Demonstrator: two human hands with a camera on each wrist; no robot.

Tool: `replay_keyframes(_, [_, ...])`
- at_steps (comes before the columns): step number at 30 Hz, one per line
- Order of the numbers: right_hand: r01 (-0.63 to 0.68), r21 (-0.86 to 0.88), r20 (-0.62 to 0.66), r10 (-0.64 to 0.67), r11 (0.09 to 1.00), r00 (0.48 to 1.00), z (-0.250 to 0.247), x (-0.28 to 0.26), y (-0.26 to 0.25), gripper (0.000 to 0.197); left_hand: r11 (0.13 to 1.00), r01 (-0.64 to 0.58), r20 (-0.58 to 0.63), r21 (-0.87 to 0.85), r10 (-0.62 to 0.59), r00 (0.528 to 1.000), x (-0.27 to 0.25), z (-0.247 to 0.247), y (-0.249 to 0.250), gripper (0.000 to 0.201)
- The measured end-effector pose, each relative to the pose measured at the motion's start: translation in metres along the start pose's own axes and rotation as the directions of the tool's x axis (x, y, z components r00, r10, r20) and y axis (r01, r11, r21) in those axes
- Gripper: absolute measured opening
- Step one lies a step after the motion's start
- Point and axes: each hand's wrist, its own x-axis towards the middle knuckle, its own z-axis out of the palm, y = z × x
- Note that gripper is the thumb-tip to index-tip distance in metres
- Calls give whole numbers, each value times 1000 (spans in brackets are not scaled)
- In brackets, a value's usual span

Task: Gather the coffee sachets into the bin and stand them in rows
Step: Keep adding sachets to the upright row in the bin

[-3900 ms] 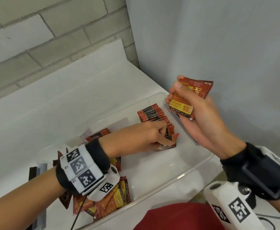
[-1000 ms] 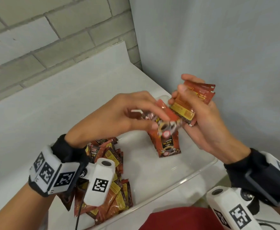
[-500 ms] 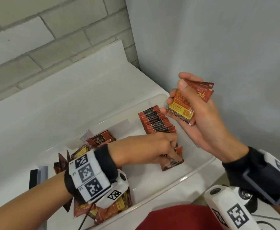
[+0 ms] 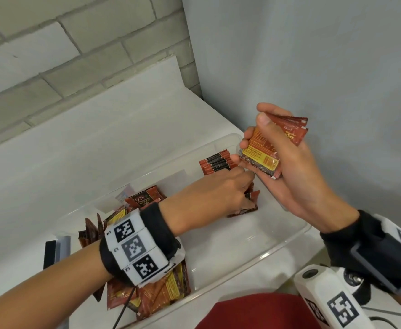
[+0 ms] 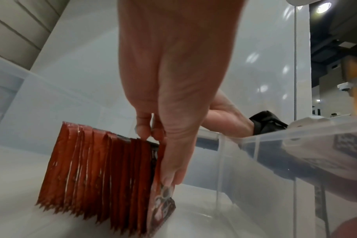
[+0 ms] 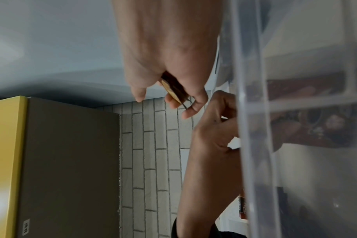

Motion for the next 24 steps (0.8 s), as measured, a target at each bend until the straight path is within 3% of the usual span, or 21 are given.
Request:
replay_keyframes(6, [-21, 17, -12, 21, 1000, 1000, 2, -1, -2, 37, 998, 27, -35, 57, -25, 999, -4, 3, 1, 25])
replay_keyframes(11, [-28, 60, -36, 30, 998, 999, 5, -3, -7, 54, 989, 73, 9, 126, -75, 997, -6, 4, 6, 26])
replay_keyframes(16, [-57, 91, -58, 62, 994, 996, 5, -3, -6, 49, 992, 83, 73, 91, -90, 993, -6, 3, 4, 29])
replay_keyframes(24, [-74, 268, -2, 77, 961, 997, -3, -4, -9, 39, 988, 47, 30, -144, -43, 999, -11, -13, 1, 30])
